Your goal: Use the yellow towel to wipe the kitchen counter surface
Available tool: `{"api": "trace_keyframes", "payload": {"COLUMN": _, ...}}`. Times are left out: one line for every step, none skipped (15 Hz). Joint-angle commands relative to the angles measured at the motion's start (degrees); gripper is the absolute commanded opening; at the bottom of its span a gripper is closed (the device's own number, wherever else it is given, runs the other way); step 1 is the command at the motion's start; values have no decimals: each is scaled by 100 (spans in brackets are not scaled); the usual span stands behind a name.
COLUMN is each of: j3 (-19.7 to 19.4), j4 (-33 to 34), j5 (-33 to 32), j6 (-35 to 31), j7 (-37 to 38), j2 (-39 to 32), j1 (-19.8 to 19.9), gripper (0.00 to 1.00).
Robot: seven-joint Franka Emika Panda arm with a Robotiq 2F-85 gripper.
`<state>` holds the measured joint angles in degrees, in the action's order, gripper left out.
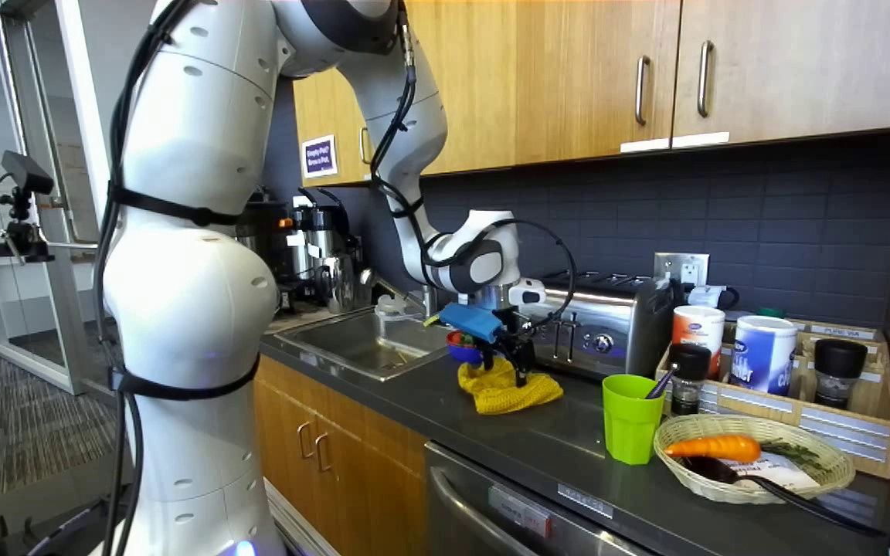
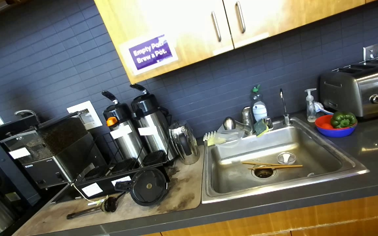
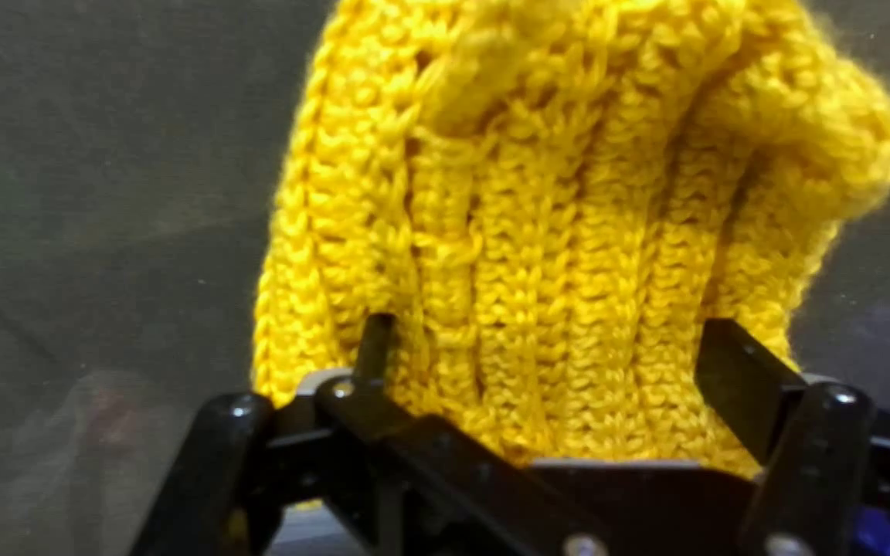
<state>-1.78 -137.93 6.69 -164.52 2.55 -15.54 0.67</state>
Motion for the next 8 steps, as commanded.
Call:
{"api": "trace_keyframes", "payload": {"j3": -9, "j4": 248, "j5": -109, "j6": -94, "j7": -13, "j2": -324, "j1": 64, "gripper": 100}}
{"api": "trace_keyframes", "payload": {"j3": 10, "j4": 351, "j5": -70, "j6": -21, "j7": -32, "j2": -438, "j1": 106, "gripper": 100}}
{"api": "trace_keyframes", "payload": {"j3": 24, "j4": 438, "j5": -49, "j6": 18, "j7": -48, "j2": -544, "j1": 137, "gripper": 100}}
{"api": "trace_keyframes", "payload": {"j3": 24, "j4": 540, "j5": -37, "j6": 111, "j7": -44, "j2": -655, "j1": 167, "gripper": 100}}
{"api": "trace_keyframes", "payload": {"j3": -16, "j4": 634, "j5": -71, "j6": 198, "j7": -5, "j2": -766, "j1": 168, "gripper": 100}}
{"api": "trace_keyframes", "payload": {"j3": 7, "j4": 743, "j5": -38, "j6": 317, "j7": -27, "j2": -877, "j1": 219, "gripper": 100}}
{"api": "trace_keyframes", "payload": {"j3": 56, "j4": 844, "j5": 16, "j6": 479, "j7": -84, "j2": -958, "j1": 296, "gripper": 100}}
{"api": "trace_keyframes", "payload": {"j3": 27, "j4": 932, "j5": -11, "j6": 598, "j7": -53, "j2": -1011, "j1": 292, "gripper": 100}}
